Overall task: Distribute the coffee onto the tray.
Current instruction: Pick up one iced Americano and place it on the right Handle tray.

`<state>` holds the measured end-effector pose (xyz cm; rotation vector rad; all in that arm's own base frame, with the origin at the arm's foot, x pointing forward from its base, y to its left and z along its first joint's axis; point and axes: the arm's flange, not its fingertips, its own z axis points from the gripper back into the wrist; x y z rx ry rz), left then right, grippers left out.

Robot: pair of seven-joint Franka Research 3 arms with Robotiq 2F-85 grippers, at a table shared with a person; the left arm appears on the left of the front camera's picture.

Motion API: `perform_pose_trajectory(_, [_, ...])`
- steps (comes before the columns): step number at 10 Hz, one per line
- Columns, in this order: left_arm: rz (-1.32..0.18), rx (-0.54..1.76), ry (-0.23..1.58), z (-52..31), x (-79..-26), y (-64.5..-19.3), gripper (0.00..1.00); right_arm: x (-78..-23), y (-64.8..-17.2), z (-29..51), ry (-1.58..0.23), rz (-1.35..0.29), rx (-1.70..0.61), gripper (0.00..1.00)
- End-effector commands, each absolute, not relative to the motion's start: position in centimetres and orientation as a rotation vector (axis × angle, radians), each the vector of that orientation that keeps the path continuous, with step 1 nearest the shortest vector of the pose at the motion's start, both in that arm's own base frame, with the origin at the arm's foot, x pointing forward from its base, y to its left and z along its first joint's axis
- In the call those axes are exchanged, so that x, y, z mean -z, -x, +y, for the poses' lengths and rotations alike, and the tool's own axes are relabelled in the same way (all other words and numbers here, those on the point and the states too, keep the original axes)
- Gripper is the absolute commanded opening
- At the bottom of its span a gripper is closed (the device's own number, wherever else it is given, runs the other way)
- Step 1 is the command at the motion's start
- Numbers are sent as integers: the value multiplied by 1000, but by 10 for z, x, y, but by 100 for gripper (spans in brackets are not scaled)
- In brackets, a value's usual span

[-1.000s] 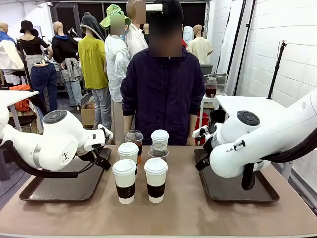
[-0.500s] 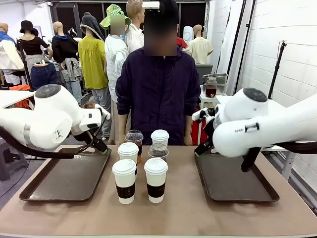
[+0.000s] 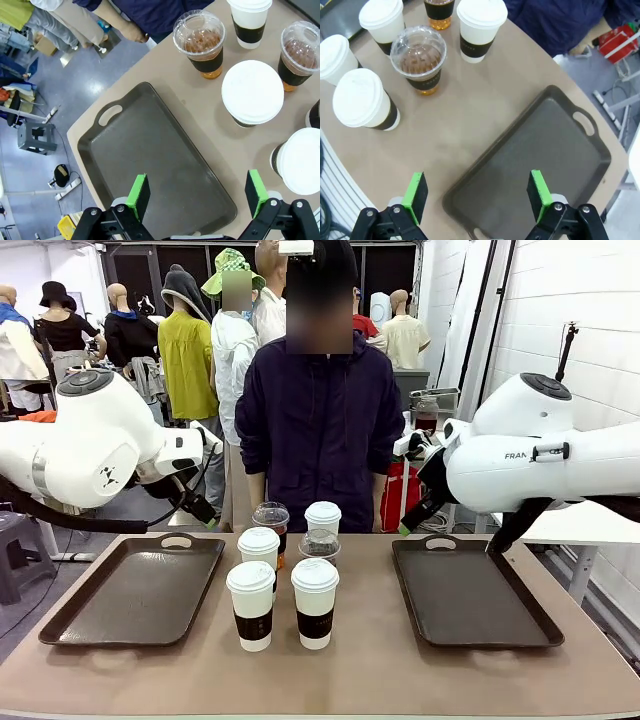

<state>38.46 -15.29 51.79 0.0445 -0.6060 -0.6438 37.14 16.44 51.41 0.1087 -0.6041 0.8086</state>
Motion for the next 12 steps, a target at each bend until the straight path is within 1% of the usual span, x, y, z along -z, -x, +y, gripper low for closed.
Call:
perform_pose_trajectory(1, [-627, 676, -34, -146, -522, -383, 100, -520, -373, 153, -175, -617, -847, 100])
perform_pose_trajectory(4, [-726, 757, 73, -126, -557, -367, 100, -548, -362, 132, -265, -701, -898, 100])
perform_pose_trajectory(6, [-811, 809, 156, -113, -576, -349, 100, -562, -358, 121, -333, -763, -933, 100])
perform_pose_trajectory(8, [-858, 812, 208, -102, -577, -340, 100, -569, -358, 113, -398, -799, -940, 100])
perform_pose_trajectory(10, [-891, 776, 264, -89, -571, -339, 100, -574, -363, 111, -461, -798, -965, 100])
perform_pose_trajectory(12, [-891, 743, 303, -80, -561, -344, 100, -575, -370, 111, -486, -796, -968, 100])
